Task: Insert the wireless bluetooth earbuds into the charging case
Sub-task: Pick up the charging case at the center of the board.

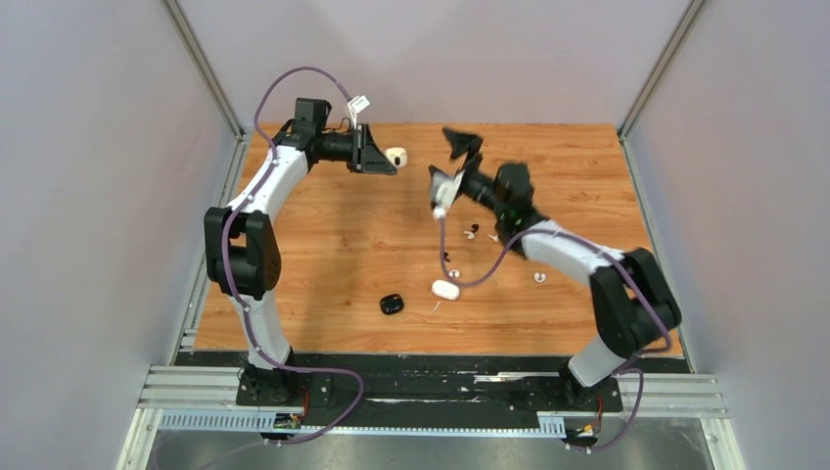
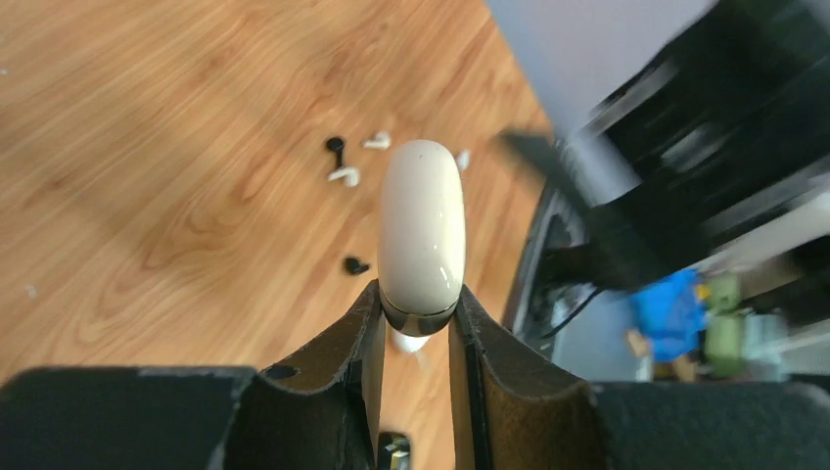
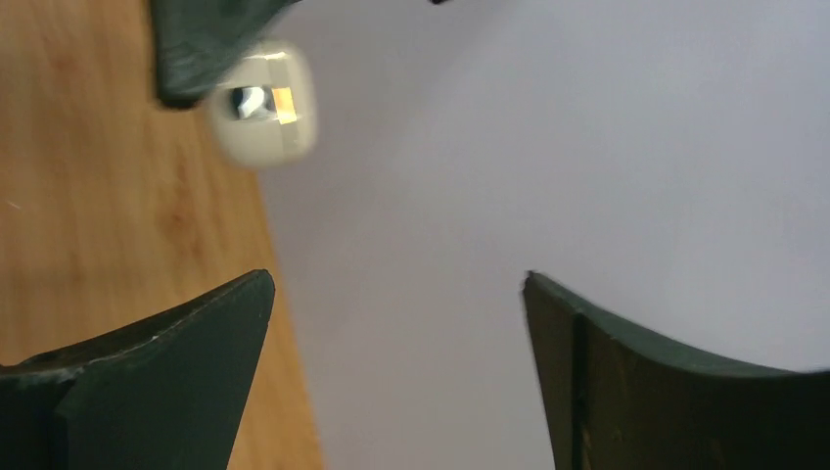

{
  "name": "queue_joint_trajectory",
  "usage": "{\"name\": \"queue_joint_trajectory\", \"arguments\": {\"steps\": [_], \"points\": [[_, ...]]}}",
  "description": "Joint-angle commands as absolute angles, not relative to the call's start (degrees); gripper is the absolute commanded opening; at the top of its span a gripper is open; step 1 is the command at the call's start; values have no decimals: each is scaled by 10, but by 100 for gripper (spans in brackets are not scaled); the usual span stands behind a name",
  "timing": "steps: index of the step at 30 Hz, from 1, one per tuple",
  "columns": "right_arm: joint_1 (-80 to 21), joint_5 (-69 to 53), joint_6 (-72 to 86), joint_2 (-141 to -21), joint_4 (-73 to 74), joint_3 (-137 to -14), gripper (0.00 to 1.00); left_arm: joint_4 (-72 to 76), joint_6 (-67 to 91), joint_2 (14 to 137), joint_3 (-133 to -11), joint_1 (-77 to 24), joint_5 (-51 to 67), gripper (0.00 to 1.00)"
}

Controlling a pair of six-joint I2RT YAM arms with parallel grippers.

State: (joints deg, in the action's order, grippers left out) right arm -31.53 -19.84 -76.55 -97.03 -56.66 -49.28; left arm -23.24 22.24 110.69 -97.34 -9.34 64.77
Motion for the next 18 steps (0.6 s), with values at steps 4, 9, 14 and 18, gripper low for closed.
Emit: {"name": "queue_joint_trajectory", "arguments": {"steps": [4,9,14,18], "points": [[-180,-476,-233,-901,264,-895,100,-412,-263,1011,-918,-129,592,0],[-189,-619,-261,-938,367,-950,97,-405,-378,953,-865,-160,596,0],[-207,-665,-269,-988,413,-986,83,-402,-419,926,-844,-191,597,0],[-220,-691,-286,-1008,432,-995,84,-406,-444,919,-840,-203,588,0]]}}
